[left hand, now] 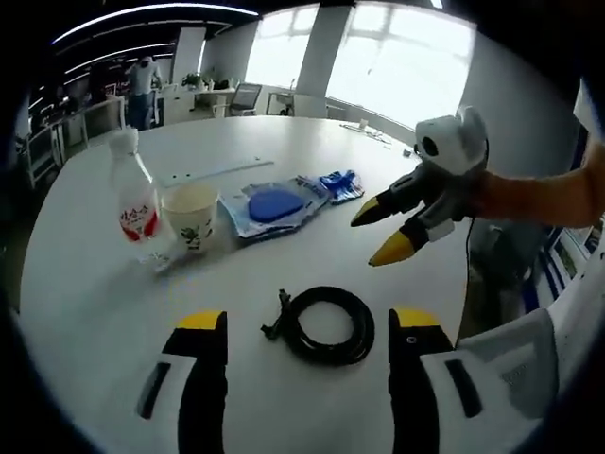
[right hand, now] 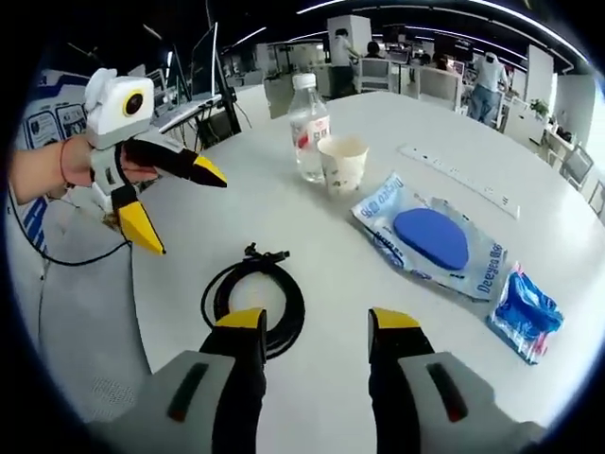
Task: Arrange the tabletop items into an orderly group along one side of the table until the central work area is clear of visible clutter.
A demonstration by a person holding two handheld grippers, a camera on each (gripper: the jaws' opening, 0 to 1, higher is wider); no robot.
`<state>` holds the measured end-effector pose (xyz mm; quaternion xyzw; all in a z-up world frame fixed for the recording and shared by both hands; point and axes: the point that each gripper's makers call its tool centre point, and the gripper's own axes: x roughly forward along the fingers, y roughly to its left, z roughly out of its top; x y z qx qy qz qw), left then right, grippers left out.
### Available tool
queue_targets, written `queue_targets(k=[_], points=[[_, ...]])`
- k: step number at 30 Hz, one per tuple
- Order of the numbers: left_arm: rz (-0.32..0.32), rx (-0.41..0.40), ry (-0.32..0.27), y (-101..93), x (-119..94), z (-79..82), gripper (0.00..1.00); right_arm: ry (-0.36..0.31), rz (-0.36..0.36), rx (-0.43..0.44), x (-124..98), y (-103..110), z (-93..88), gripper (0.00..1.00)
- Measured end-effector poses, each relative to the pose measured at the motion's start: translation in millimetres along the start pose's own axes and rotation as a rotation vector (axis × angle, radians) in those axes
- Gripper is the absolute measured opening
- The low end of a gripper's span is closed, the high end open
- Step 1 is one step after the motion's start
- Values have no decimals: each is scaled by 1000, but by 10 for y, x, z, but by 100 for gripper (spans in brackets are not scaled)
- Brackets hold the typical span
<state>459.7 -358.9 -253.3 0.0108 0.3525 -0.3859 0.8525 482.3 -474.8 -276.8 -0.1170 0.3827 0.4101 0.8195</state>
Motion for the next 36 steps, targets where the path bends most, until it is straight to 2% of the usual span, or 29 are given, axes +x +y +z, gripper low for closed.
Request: queue_targets(k=[7,20,29,36], points=[[11,-52,48,0,162,-190,67,14,3,39,156,57,-71,38],[39,-130,94,23,320,-372,57,44,14,69,344,137,-164,31],[57,-165,113,41,390,-432,48,68,24,84,449,179,-218,26],[61,-167,132,-7,467,-483,46,92,20,94,520,212,-271,22]])
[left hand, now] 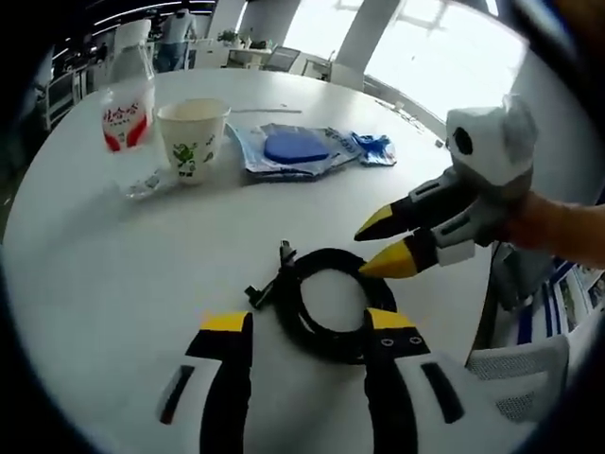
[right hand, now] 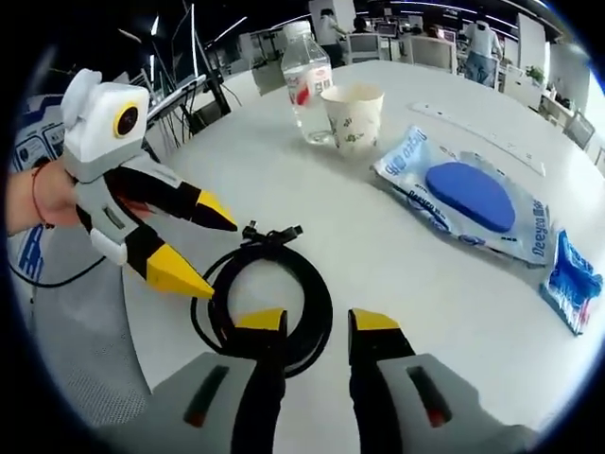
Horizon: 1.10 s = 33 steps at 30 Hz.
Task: Arrange the tabletop items into an orderly group along one side of the table until the central work area is clear of visible clutter.
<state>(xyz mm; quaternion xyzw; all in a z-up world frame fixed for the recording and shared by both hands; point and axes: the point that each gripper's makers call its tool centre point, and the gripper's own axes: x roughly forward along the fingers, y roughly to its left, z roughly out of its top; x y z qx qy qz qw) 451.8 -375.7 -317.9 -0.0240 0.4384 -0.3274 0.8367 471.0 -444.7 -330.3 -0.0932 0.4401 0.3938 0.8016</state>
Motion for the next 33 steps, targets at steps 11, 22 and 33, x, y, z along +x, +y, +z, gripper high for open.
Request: queue_targets(k=[11,22,33], points=[[32,0,26,4,83,-67,35,20,-29,-2,74,4,-65,13],[81,-26,71,81,147,-100,16,7,-67,44,73,-17,-56,7],[95,-47,88,60,136,-95,10,-8,-69,72,12,-29,-42,5]])
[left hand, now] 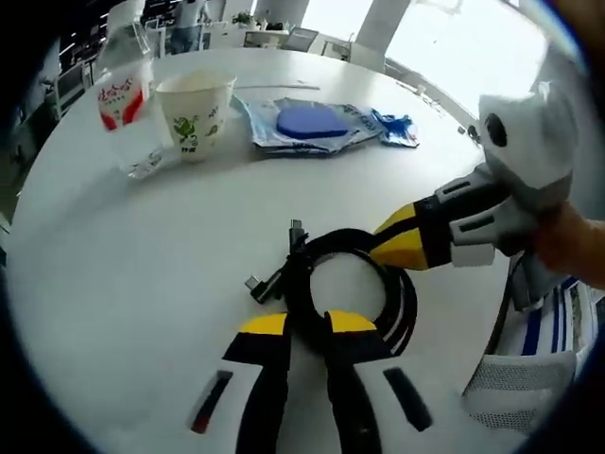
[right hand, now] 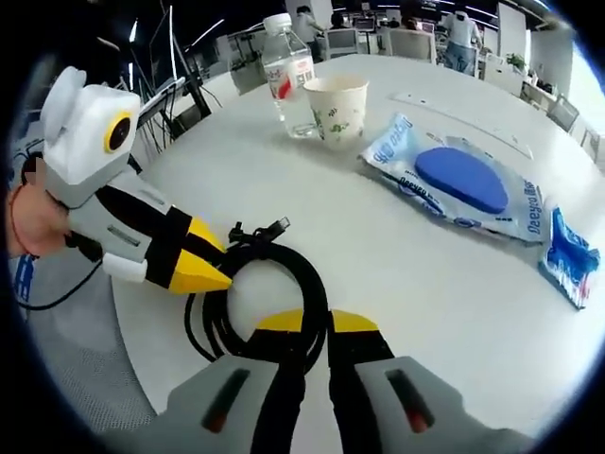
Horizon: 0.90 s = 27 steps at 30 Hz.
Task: Arrange the tabletop items into an orderly group along one side of the table until the central work area is clear of visible clutter.
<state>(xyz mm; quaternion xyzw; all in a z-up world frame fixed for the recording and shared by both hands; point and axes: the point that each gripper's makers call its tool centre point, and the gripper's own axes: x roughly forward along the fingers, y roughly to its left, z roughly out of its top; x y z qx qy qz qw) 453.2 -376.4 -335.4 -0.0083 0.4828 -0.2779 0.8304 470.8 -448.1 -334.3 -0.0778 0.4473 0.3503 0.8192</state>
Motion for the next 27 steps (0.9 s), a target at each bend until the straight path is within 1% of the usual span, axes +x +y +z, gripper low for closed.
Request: queue_targets(k=[5,10,22,27], points=[[-6,-17,-6,-13,-22,28,8,-12,-3,26,-52,-24,15,4],[-16,-30,-7,-47,-44,65,7,-28,-9,36,-127,-35,68,3],[-38,-5,-43,-194,-123,221,7,-70,-31,51,-345,-106,140,2],[-43,4,-58,-262,-163,292,7,-94,-45,58,-470,-152,165,2]])
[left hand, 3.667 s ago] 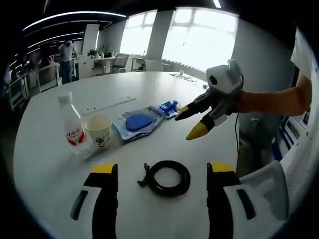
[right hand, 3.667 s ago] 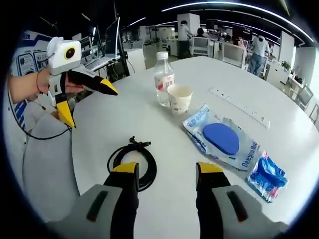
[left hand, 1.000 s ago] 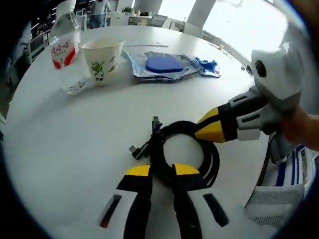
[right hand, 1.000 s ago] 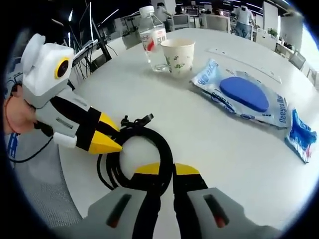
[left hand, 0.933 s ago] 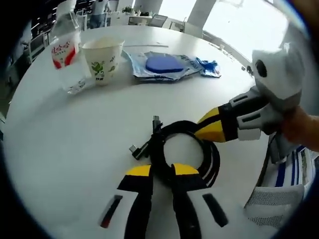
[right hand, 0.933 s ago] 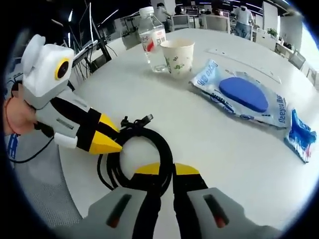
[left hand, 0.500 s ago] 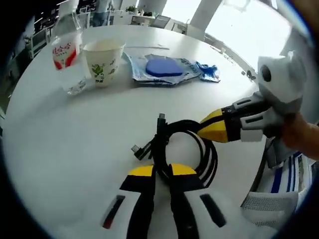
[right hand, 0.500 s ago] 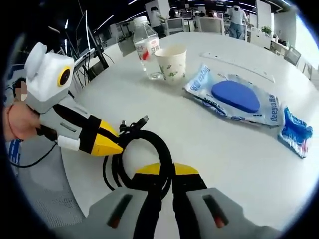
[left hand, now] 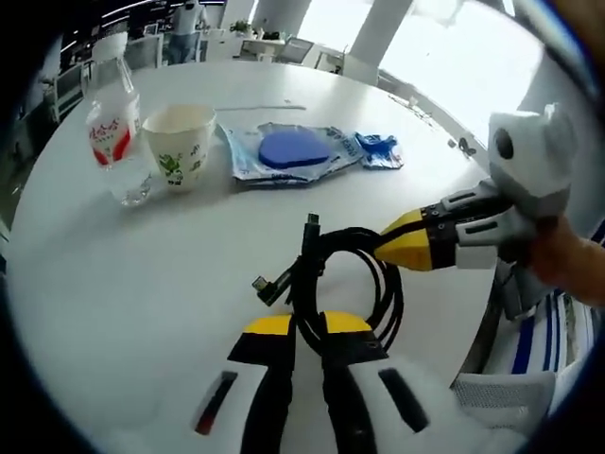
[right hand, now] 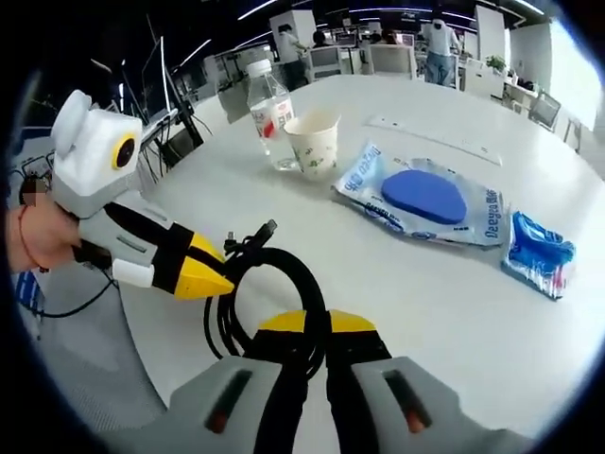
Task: Arrange the tabletop items into an orderly group along one side of the table until the central work area is clear of visible clutter.
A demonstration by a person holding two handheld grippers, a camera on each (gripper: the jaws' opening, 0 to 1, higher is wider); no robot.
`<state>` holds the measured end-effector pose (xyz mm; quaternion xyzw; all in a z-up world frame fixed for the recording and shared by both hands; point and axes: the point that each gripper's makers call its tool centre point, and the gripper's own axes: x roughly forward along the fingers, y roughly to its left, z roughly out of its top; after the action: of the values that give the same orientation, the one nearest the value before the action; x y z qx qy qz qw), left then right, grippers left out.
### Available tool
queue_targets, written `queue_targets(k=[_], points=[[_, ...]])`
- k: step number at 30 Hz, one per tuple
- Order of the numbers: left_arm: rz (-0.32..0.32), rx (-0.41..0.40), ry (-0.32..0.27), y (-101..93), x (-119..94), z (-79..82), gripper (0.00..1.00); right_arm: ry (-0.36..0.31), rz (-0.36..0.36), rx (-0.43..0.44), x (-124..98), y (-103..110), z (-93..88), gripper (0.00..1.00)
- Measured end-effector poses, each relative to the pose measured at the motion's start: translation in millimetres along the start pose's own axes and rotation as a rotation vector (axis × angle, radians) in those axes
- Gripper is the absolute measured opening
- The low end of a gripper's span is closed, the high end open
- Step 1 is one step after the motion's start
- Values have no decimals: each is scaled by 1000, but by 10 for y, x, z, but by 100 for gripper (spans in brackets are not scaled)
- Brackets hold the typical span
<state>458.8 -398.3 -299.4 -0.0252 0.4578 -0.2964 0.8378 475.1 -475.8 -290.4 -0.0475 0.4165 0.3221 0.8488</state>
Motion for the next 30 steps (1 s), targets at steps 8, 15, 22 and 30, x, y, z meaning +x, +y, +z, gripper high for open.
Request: queue_targets(k=[8,15,22,30], points=[[-18,22,-31,-179,-24,158,6,-31,-22,14,-183,-100,39,2],[-31,41,-49,-328,-23,272,6,-55,-40,22,-352,-177,85,2],[-45,65,-66,-483,-79,434,6,-77,-59,31,-533,-279,136,2],[-62,99,-81,-739,-49,606,6,-104,-85,46,-808,-478,125,2]])
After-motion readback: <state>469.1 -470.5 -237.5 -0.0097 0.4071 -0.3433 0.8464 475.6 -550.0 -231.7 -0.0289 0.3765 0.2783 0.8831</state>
